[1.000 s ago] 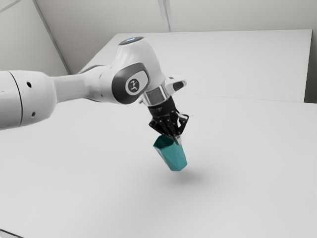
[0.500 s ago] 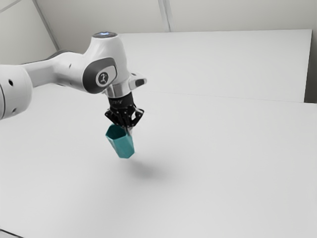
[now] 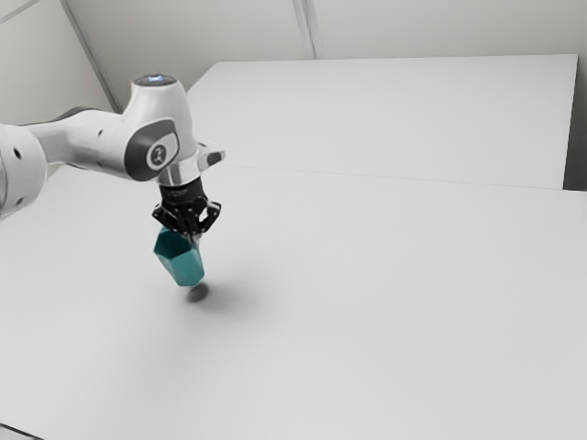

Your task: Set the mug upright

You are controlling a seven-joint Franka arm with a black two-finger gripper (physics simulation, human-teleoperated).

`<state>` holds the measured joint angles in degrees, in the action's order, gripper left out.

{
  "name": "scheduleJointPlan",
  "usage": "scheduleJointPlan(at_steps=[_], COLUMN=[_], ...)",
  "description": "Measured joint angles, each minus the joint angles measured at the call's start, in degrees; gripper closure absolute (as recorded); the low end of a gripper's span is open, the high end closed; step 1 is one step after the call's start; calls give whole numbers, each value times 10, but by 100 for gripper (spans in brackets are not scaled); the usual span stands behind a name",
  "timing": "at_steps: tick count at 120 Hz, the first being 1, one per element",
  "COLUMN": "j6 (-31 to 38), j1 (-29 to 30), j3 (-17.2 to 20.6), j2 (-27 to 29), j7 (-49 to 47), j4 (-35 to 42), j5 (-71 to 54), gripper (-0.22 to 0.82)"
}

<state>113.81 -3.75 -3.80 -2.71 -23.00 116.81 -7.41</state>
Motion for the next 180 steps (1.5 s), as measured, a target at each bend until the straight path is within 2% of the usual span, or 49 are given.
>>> scheduleJointPlan(at_steps=[26, 94, 108, 131, 154, 180], j6=[12, 11, 9, 7, 2, -61], j1=[-57, -48, -48, -49, -48, -50], j3=[0, 0, 0, 2, 5, 21], j2=[-21, -43, -43, -36, -11, 17], j7=[-4, -15, -16, -16, -13, 51], j4=[-1, -1, -1, -7, -24, -155], j5=[-3, -4, -2, 1, 4, 8], gripper=[79, 78, 65, 38, 20, 7])
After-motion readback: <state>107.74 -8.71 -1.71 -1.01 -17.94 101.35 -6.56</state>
